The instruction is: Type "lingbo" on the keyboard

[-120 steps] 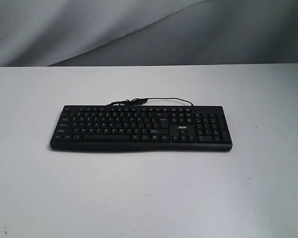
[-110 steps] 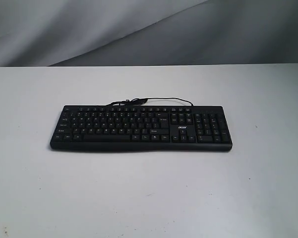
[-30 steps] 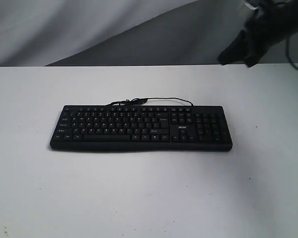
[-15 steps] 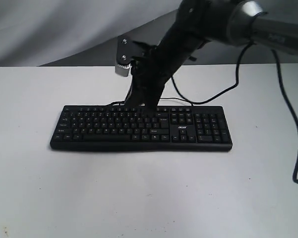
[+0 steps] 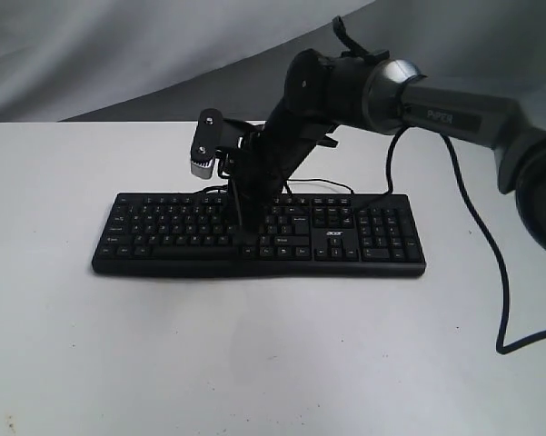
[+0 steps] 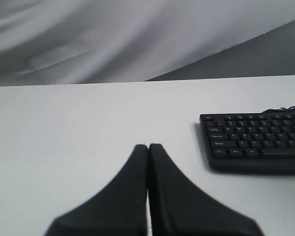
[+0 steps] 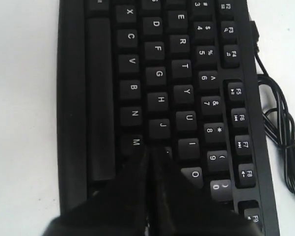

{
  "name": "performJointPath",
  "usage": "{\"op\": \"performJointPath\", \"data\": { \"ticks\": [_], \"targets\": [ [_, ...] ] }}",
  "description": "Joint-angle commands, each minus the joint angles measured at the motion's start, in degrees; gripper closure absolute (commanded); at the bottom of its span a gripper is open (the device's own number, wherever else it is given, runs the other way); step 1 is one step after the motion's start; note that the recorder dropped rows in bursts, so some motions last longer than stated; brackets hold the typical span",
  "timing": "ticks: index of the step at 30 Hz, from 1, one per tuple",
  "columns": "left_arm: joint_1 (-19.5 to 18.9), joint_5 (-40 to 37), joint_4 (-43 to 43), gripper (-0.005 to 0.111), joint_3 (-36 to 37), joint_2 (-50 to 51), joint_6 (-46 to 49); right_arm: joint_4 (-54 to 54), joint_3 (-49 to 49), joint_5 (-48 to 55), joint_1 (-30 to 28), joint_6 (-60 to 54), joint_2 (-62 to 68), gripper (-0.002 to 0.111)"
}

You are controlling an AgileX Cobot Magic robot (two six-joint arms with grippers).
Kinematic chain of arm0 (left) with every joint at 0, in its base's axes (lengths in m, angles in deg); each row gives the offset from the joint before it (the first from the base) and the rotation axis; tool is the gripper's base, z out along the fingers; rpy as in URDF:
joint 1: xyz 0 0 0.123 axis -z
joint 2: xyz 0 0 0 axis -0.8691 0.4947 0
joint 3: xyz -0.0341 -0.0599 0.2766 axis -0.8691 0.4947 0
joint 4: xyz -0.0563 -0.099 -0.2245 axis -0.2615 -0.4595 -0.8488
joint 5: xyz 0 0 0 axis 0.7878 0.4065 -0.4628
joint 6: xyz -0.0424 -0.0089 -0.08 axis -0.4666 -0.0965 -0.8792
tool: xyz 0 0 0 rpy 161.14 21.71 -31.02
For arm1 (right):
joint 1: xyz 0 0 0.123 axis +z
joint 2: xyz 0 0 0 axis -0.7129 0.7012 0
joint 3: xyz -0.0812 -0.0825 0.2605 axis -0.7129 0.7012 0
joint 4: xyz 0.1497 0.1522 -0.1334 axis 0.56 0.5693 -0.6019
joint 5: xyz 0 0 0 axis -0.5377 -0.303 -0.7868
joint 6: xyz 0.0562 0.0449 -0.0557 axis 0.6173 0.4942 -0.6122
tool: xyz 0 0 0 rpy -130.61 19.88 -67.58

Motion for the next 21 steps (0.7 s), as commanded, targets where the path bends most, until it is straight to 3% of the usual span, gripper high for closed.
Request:
{"op": "performJointPath", "data": {
  "ticks": [1, 21],
  "targets": [
    [-0.1, 0.3, -0.5, 0.106, 0.2, -0.1, -0.2, -0.1, -0.1, -2.5, -0.8, 0.6, 1.1, 0.108],
    [-0.1, 0.3, -0.5, 0.106, 0.2, -0.1, -0.2, 0.2, -0.1, -2.6, -1.5, 1.9, 3.0, 0.108]
  ]
}}
